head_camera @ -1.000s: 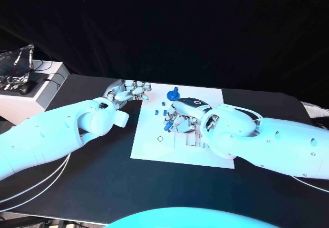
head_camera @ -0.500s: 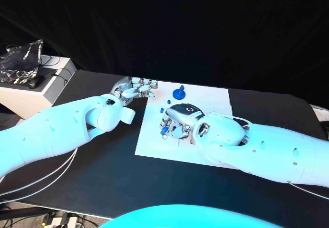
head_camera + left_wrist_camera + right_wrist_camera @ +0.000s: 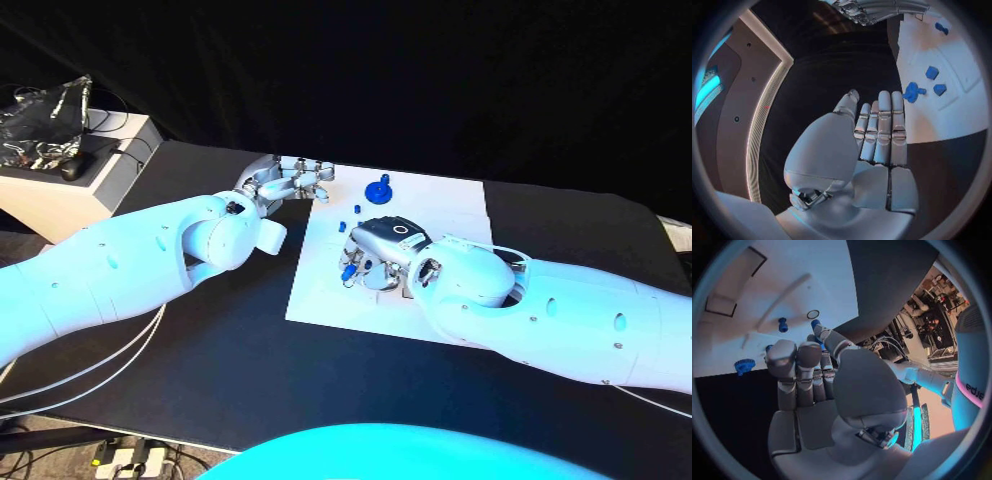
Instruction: Assemble the parts on the task board
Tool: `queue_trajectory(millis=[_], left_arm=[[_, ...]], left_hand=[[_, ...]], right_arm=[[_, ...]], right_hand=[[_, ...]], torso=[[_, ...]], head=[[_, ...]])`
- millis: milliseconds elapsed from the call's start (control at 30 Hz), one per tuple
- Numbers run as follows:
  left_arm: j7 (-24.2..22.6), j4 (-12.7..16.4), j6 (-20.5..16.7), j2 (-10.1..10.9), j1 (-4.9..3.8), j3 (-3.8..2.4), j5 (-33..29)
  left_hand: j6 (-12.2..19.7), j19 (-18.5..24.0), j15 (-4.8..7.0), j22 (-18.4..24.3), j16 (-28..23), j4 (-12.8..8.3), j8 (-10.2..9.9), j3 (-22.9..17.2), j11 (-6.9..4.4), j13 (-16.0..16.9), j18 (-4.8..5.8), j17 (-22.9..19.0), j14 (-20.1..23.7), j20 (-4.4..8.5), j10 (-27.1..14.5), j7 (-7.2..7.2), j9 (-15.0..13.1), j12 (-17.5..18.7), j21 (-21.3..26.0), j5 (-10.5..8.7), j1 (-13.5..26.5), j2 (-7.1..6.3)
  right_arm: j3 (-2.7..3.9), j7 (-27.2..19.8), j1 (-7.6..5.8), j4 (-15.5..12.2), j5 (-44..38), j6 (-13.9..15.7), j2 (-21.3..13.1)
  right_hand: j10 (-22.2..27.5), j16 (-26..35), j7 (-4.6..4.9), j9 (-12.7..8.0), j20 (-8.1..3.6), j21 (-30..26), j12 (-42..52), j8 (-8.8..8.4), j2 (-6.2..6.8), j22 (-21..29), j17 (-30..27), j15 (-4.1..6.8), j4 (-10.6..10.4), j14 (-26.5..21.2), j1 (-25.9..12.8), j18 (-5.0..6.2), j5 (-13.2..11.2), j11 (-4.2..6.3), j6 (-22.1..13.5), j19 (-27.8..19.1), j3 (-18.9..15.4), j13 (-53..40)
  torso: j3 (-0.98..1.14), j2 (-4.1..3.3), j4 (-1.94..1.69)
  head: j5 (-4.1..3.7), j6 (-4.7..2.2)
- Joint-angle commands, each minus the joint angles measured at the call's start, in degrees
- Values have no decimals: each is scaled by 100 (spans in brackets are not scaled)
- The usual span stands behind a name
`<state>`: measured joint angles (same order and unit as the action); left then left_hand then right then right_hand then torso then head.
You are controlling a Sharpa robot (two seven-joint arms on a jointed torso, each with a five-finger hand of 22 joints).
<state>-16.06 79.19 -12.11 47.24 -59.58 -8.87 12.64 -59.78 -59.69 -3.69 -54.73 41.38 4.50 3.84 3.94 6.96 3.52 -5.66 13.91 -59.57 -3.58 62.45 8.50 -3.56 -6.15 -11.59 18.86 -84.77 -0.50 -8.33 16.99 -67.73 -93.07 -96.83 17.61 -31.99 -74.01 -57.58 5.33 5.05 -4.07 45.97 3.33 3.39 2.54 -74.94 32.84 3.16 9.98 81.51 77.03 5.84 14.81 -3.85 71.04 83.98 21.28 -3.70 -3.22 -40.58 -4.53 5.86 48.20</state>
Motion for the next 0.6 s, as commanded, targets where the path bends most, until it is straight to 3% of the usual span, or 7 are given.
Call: queue_trajectory(millis=[33, 600], left_arm=[[-38, 11, 30, -4, -1, -4, -15], [-33, 8, 41, -2, -1, -4, -13]], left_hand=[[-10, -14, 13, -5, 28, -6, -8, 33, 9, 5, 38, -5, 44, -25, -31, 11, -5, -31, 37, -14, 4, 57], [-3, -20, 12, -15, 31, -10, -9, 36, 11, 4, 36, -11, 48, -25, -37, 13, -5, -34, 49, -15, -2, 56]], right_arm=[[-3, -35, 7, -17, -132, -180, -10], [-18, -2, 24, 45, -151, -247, 4]], right_hand=[[-397, -10, 34, 7, -27, 19, 20, 38, -73, -559, 10, 35, 17, 9, -37, 71, 34, 247, 47, 153, -3, -4], [-395, -9, 36, 6, -26, 19, 20, 37, -78, -559, 11, 34, 24, 8, -36, 71, 38, 246, 44, 151, -5, -4]], torso=[[1, 3, 3], [-2, 6, -1]], head=[[4, 23], [8, 49]])
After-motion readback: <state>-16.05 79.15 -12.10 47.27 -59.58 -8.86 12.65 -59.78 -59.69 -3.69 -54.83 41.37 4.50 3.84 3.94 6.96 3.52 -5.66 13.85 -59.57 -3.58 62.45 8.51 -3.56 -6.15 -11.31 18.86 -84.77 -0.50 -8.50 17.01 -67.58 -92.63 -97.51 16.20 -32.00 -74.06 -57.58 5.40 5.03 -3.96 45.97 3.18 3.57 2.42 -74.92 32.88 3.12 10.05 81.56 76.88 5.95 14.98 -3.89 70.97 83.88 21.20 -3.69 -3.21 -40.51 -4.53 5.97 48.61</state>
